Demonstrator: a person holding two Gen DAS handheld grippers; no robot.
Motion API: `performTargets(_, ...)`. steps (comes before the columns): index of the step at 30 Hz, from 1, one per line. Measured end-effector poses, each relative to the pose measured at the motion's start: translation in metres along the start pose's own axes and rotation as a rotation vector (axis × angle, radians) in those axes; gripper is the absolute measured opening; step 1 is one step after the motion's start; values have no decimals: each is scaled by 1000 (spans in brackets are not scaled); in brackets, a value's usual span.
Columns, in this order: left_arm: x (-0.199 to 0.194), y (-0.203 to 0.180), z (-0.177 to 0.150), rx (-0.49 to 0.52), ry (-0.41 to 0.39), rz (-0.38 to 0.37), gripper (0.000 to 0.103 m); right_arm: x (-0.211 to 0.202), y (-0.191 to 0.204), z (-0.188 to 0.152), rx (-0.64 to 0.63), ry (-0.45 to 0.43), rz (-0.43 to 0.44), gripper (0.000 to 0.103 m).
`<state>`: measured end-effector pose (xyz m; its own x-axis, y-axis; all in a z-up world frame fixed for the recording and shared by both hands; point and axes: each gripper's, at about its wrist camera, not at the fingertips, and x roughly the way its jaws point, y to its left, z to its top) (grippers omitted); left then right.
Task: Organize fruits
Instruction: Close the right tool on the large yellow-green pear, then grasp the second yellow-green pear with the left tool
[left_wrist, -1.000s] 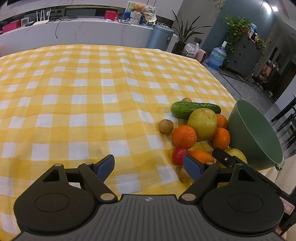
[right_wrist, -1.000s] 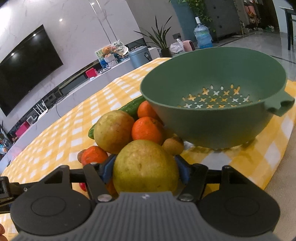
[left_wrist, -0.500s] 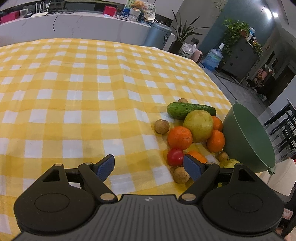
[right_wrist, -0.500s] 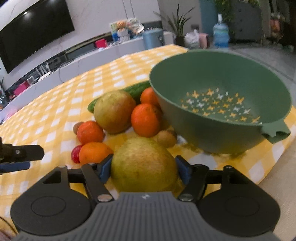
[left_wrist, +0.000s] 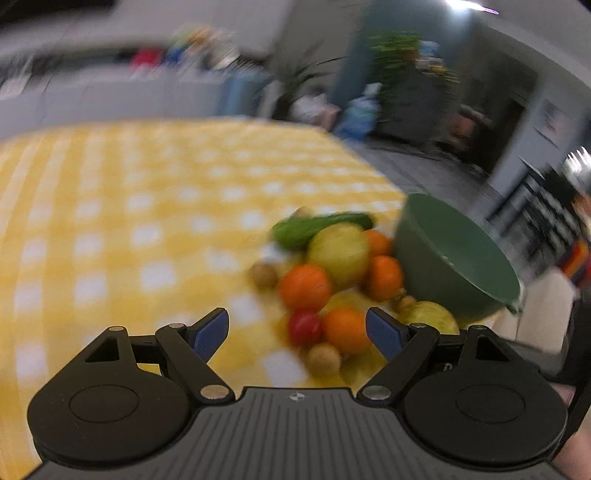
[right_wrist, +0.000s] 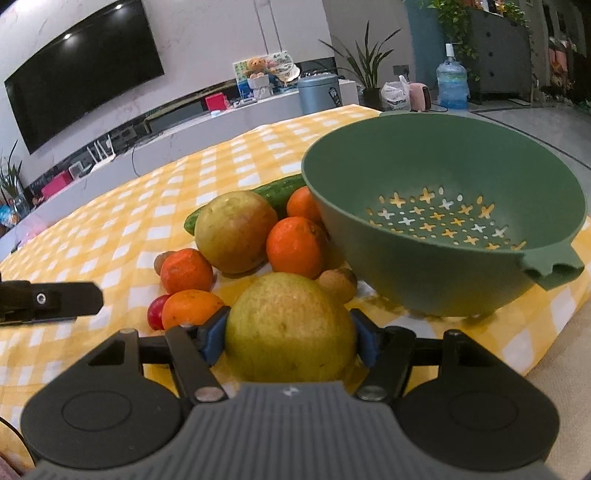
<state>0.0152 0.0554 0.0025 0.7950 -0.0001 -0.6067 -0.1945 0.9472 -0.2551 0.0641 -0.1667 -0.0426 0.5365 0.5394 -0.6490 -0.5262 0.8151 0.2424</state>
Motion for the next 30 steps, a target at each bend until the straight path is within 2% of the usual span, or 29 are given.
performTargets(3, 6, -19, 3, 161, -56, -48, 98, 0, 0, -1, -10, 10, 14, 65)
performTargets(6, 17, -28, 11, 217, -91, -91, 98, 0, 0, -3, -19, 6, 23, 65)
performTargets(8, 28, -28, 21, 207, -92, -111, 98, 0, -3, -2, -6, 8, 35, 65)
performTargets(11, 52, -24, 37, 176, -53, -149, 99, 0, -4, -3, -9, 7, 41, 65)
performTargets(16, 76, -21, 40, 179, -7, -131, 98, 1, -5, -3, -9, 0, 47, 65)
performTargets(19, 80, -23, 37, 193, 12, -91, 98, 1, -4, -2, -8, 0, 49, 65)
performTargets(21, 83, -20, 39, 171, 30, -105, 98, 1, -4, -2, -7, -2, 48, 65)
performTargets(23, 83, -19, 39, 156, 29, -116, 91, 1, -4, -2, -9, -4, 48, 65)
performTargets(25, 85, -20, 42, 152, 26, -109, 79, 1, -4, -2, -8, -4, 47, 65)
performTargets(27, 87, -22, 42, 137, 39, -111, 75, 1, -4, -2, -10, -4, 46, 65)
performTargets(30, 91, -26, 40, 159, 46, -75, 73, 2, -4, -2, -11, -4, 44, 65)
